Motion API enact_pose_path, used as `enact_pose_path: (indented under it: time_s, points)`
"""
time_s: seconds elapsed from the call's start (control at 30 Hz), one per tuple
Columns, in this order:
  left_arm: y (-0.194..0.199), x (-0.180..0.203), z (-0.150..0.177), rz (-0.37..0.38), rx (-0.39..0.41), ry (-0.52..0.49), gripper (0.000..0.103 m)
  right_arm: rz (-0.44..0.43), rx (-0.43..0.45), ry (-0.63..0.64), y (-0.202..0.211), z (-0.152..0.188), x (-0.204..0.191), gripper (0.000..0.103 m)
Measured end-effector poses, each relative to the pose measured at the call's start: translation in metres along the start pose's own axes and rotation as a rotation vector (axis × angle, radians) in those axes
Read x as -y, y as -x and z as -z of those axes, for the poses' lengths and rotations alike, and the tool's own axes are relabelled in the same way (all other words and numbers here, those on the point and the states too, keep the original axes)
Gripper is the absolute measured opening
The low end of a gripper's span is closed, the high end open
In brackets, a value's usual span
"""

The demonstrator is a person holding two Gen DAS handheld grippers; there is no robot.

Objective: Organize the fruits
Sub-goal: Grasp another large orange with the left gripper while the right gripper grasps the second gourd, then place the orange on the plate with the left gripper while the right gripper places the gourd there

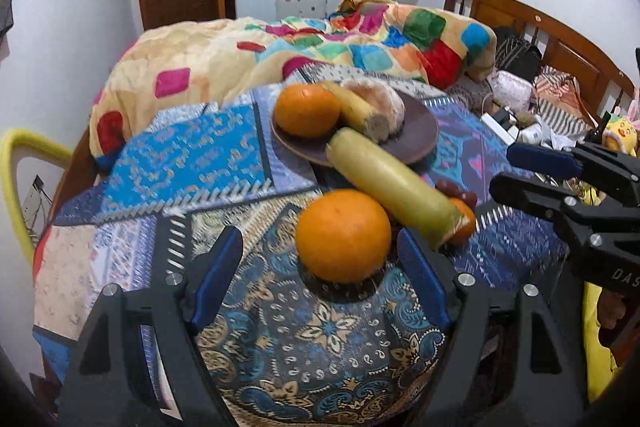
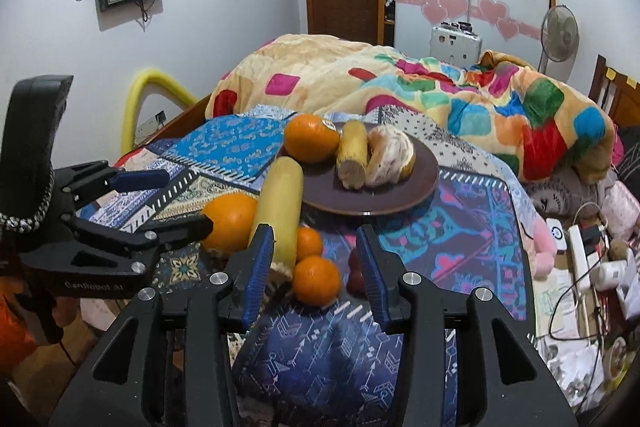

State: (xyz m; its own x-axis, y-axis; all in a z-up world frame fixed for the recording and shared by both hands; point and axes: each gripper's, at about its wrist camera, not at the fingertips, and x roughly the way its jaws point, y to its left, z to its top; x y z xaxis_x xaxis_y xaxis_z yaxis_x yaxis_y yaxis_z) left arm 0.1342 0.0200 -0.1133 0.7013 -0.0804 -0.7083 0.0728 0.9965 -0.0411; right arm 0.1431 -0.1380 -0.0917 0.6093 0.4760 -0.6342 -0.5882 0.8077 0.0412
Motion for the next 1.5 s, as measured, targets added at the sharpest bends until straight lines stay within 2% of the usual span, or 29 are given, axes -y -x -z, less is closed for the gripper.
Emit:
enact_pose_path:
  time_s: [0.2,0.33,0.4,0.53,0.67,0.97,1.13,1.4,1.43,1.5]
  points:
    - [-0.025,0.008,0.007,0.023,-0.039,-0.001,0.08,0.003,-0.016,0.001,-0.001,0.005,0.002,0.039]
    - [-0.035,0.009,0.004,0.023,-0.04,-0.001,0.069,-0.001,-0.018,0.002,-0.003,0.004,0.002,0.039]
    - [-0.037,0.007,0.003,0.048,-0.041,0.006,0.065,-0.008,-0.021,0.002,-0.007,0.002,0.001,0.039]
    - [-0.036,0.002,0.002,0.06,-0.034,0.006,0.064,-0.023,-0.031,0.009,-0.016,-0.003,-0.003,0.039]
    - [-0.031,-0.006,0.007,0.018,-0.024,-0.017,0.064,-0.039,-0.039,0.016,-0.026,-0.007,-0.01,0.039]
    - [-0.02,-0.05,0.016,-0.041,-0.029,0.019,0.064,-0.084,-0.079,0.045,-0.053,-0.014,-0.031,0.039]
    - [-0.015,-0.069,0.021,-0.07,-0.028,0.033,0.064,-0.111,-0.131,0.075,-0.076,-0.017,-0.046,0.039]
    - [-0.014,-0.077,0.027,-0.047,-0.003,0.033,0.064,-0.116,-0.231,0.087,-0.111,-0.02,-0.053,0.039]
    - [-0.015,-0.076,0.027,-0.05,0.0,0.028,0.064,-0.115,-0.233,0.089,-0.113,-0.02,-0.053,0.034]
    - [-0.015,-0.075,0.026,-0.054,0.003,0.021,0.064,-0.113,-0.23,0.088,-0.112,-0.02,-0.054,0.033]
